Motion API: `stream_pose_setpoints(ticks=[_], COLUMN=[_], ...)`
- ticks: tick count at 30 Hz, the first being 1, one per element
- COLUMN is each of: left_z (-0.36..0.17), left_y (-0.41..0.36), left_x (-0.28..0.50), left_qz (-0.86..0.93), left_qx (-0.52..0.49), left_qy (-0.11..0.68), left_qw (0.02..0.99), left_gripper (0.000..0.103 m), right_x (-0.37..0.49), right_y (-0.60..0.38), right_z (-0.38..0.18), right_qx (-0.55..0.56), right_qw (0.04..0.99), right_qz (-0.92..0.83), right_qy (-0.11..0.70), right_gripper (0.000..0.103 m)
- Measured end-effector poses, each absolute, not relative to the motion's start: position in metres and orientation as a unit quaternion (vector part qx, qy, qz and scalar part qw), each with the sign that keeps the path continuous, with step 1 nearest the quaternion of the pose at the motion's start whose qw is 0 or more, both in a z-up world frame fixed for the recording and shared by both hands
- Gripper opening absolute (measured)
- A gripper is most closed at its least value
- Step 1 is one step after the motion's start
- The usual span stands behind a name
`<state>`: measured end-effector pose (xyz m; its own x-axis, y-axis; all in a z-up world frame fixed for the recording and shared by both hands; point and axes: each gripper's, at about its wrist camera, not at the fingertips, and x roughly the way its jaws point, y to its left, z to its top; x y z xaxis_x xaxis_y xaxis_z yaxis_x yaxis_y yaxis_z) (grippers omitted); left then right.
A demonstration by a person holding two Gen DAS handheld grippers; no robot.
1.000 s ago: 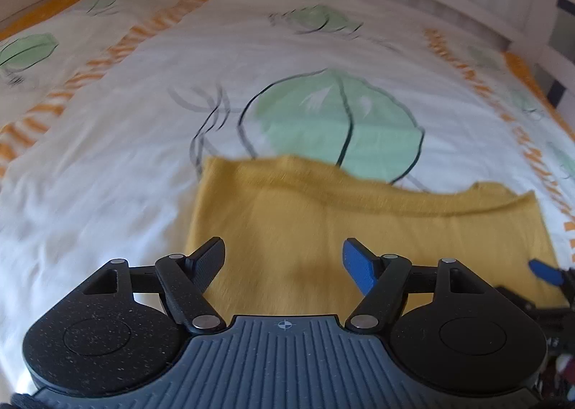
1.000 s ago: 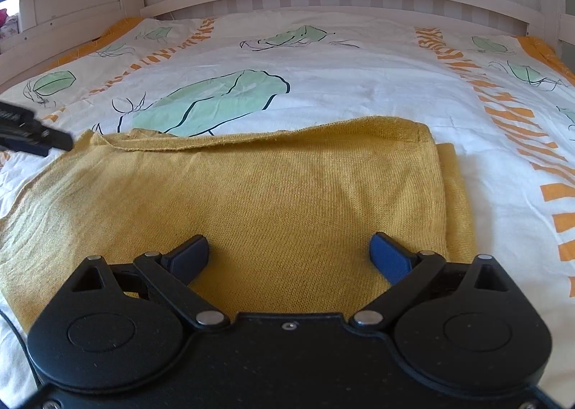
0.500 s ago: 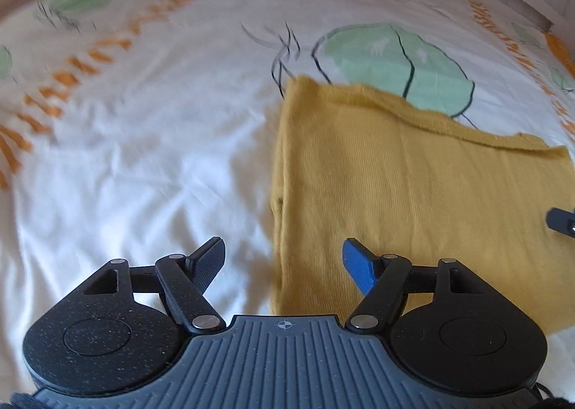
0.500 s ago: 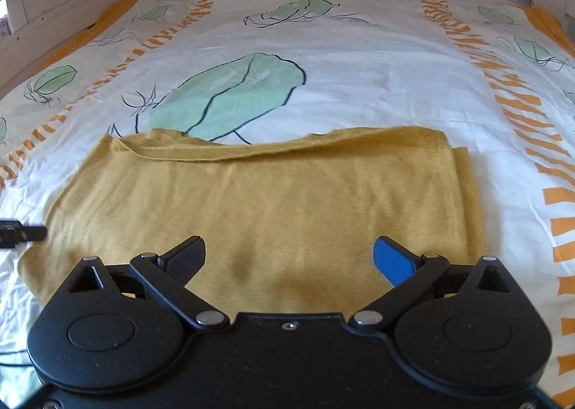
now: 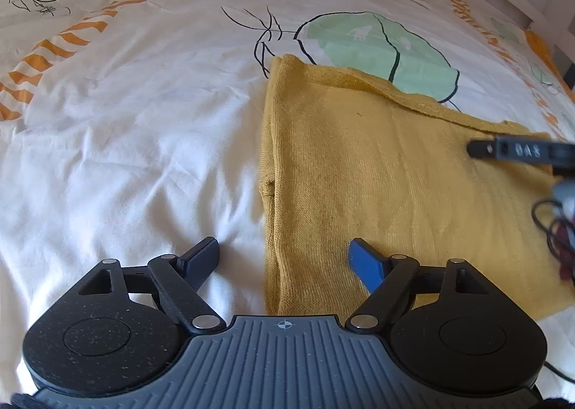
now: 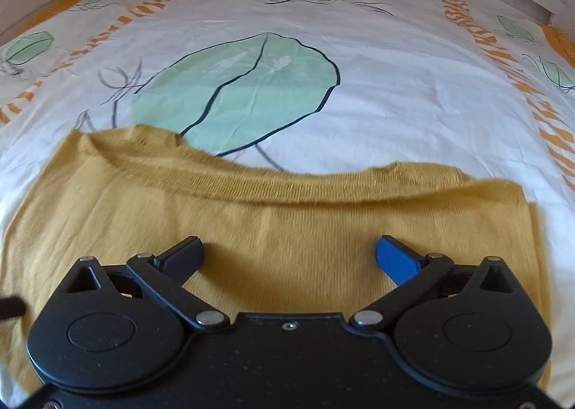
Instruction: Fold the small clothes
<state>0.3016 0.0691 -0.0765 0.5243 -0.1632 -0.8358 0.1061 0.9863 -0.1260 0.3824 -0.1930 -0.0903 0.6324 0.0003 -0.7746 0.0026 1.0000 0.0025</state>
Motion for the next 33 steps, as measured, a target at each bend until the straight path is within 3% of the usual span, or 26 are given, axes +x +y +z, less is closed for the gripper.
stream_pose_setpoints(ticks=[14, 19, 33], left_z=[-0.079, -0.079, -0.082], left_y=[0.071, 0.072, 0.068], left_x=[0.301, 0.300, 0.297], left_qz=[-0.088, -0.092, -0.100], left_qx=[-0.035, -0.038, -0.028], left_qy=[0.479, 0.478, 0.467], left_qw=[0.873, 0.873, 0.878], left_gripper=[0.086, 0.087, 0.095], right_x=[0.423, 0.391, 0.262], right_y=[-0.221, -0.246, -0.375], right_z=[-0.080, -0.066, -0.074], right_qx=[0.041, 0.136, 0.264], right_qw=[0.896, 0.899, 0.882], right_qz=[-0.041, -0.011, -0.046], right_qy=[0.439, 0.416, 0.387], right_gripper=[0.102, 0.102, 0.103])
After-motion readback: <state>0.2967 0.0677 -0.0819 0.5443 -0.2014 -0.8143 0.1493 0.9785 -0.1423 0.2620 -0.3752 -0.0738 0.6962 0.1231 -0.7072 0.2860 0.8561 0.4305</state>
